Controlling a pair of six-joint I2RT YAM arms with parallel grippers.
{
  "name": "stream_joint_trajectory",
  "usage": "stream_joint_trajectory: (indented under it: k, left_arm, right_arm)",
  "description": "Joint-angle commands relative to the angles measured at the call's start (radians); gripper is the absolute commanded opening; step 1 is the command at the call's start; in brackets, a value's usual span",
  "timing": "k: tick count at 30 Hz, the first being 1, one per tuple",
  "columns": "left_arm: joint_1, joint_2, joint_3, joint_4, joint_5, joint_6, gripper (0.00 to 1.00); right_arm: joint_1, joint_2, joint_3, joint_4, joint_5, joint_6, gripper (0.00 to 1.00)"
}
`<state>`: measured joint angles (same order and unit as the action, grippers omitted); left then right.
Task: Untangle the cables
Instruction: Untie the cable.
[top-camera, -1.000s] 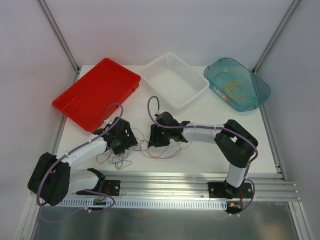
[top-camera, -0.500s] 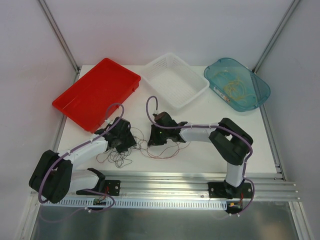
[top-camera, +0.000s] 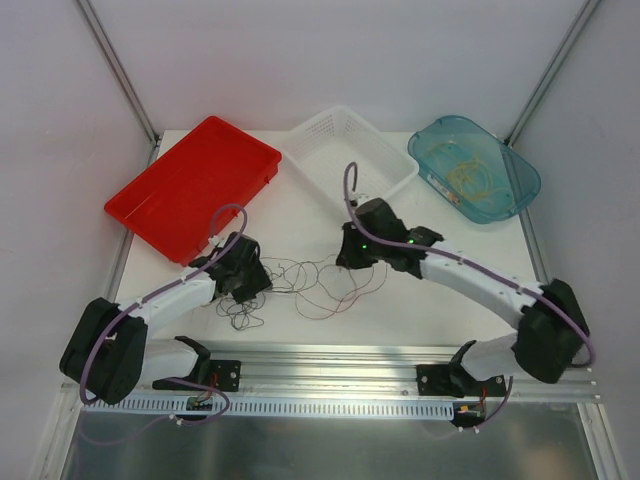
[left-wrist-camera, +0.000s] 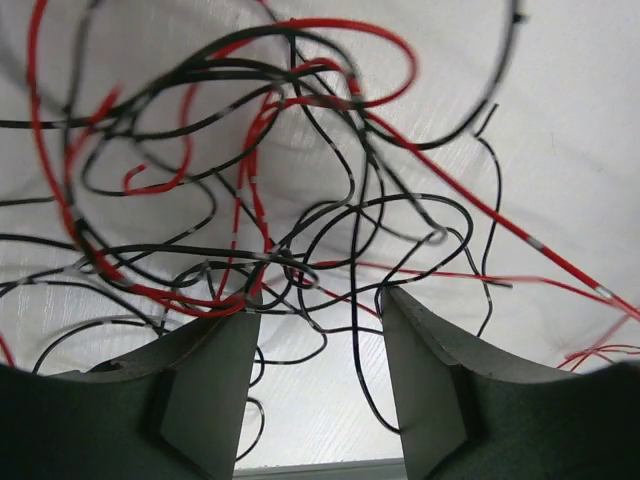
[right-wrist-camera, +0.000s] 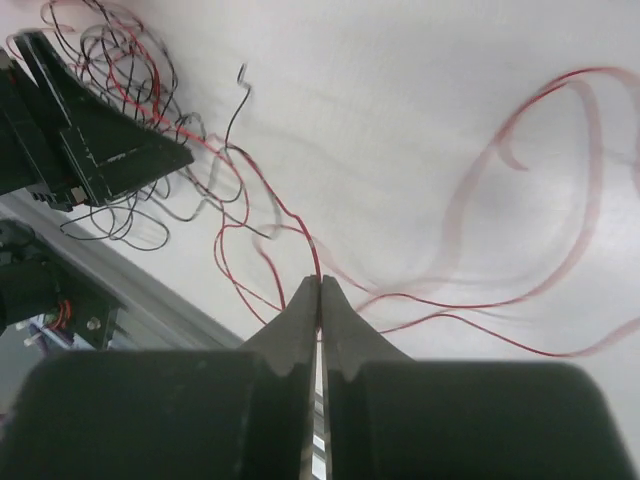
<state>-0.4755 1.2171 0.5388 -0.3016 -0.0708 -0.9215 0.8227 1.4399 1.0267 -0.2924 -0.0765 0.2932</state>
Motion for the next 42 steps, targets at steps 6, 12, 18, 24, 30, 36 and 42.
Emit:
stream_joint_trajectory:
  k: [6, 12, 18, 24, 30, 36, 42]
  left_arm:
    - [0.038, 0.059, -0.007, -0.036, -0.037, 0.05, 0.52]
    - [0.066, 0.045, -0.007, -0.044, -0.04, 0.07, 0.52]
    - [0.116, 0.044, -0.003, -0.056, -0.038, 0.095, 0.52]
    - [0.17, 0.053, 0.01, -0.067, -0.027, 0.118, 0.52]
    - [0.176, 0.018, 0.029, -0.077, -0.011, 0.136, 0.5]
    - [0.176, -0.03, 0.023, -0.082, 0.014, 0.174, 0.45]
    - [0.176, -0.076, 0.018, -0.094, 0.068, 0.184, 0.45]
  right_arm:
    - [-0.276, -0.347, 0.085, -0.408, 0.067, -0.272, 0.01]
    - [-0.523, -0.495, 0.235, -0.53, 0.009, -0.367, 0.01]
    - [-0.671, -0.509, 0.506, -0.625, 0.003, -0.427, 0.01]
    - [-0.7, -0.474, 0.668, -0.622, 0.058, -0.398, 0.01]
    - [-0.7, -0.453, 0.511, -0.587, -0.109, -0.336, 0.01]
    - [-0.698, -0.478, 0.17, -0.541, -0.112, -0.298, 0.01]
    - [-0.616, -0.489, 0.004, -0.51, -0.054, -0.242, 0.5]
